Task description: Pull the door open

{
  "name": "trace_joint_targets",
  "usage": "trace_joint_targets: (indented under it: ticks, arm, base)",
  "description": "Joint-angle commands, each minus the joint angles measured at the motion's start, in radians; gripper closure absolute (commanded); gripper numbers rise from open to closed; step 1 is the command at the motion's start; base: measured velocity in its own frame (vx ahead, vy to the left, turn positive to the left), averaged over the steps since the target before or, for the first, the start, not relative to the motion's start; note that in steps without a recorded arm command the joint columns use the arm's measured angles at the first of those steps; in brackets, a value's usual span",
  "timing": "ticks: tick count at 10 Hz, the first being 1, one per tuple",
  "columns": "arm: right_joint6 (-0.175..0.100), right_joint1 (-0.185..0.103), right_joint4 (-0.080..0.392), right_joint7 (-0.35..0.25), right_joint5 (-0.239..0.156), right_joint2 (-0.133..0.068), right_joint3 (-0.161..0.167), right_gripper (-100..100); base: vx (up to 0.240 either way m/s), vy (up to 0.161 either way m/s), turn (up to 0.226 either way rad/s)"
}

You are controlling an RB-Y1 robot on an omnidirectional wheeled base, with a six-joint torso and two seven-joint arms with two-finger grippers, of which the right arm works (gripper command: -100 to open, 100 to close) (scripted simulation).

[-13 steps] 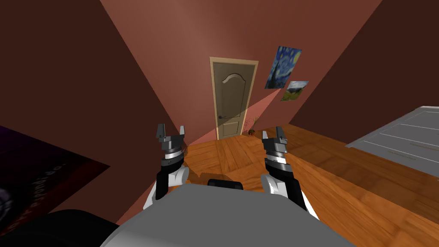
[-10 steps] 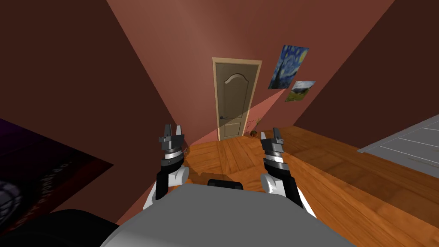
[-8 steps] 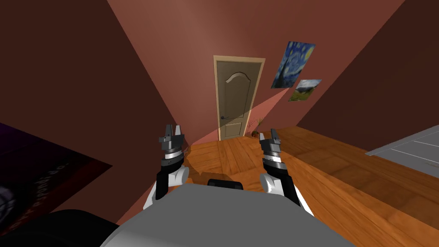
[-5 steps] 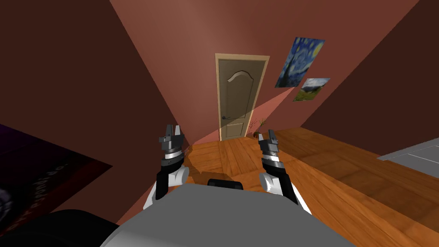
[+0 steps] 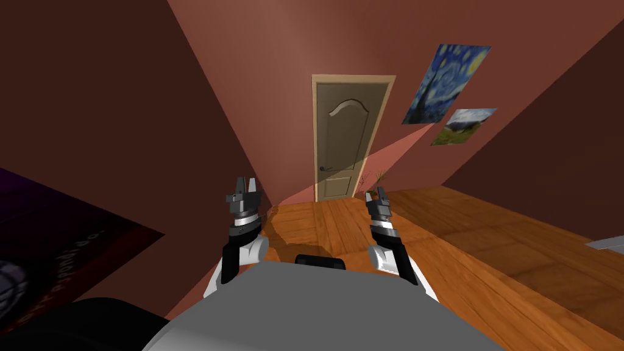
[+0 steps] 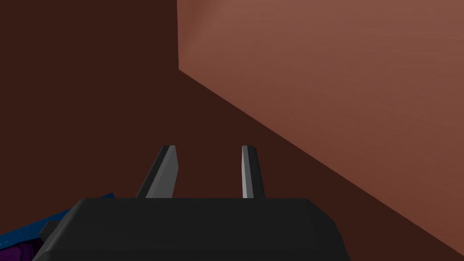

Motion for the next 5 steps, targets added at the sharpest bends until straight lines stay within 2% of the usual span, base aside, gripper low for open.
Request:
trace_joint_targets:
  ticks: [1,2,3,5]
  arm:
    - [-0.007,-0.020,0.046,0.001,-0.005,-0.011,-0.008,-100]
    - [-0.011,-0.031,0.071,0.002,-0.008,-0.017,-0.013,-100]
    - [-0.011,-0.031,0.073,0.002,-0.008,-0.017,-0.013,-100]
    - [-0.019,-0.054,0.128,0.003,-0.015,-0.031,-0.023,-100]
  base:
    - [0.089,0.002,0.099]
    - [0.087,0.013,0.127]
    - [0.058,0.001,0.040]
    - [0.063,-0.008,0.092]
